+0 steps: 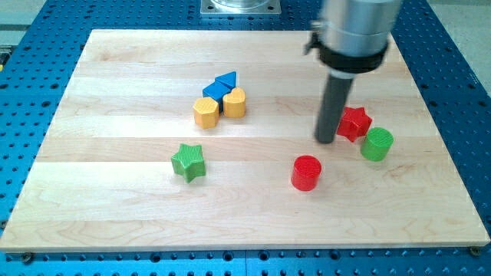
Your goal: Nudge the green circle slightly to the right
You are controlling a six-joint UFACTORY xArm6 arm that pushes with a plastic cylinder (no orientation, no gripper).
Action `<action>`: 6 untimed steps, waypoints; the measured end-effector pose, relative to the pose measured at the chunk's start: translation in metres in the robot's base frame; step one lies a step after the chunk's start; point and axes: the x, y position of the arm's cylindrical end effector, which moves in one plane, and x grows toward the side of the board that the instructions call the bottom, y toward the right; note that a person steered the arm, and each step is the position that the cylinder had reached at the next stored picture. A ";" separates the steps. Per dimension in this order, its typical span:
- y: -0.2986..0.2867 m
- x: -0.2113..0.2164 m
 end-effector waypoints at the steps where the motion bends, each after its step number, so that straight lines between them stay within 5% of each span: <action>1: 0.037 -0.021; 2: -0.018 -0.029; 5: 0.032 0.016; 6: -0.027 0.021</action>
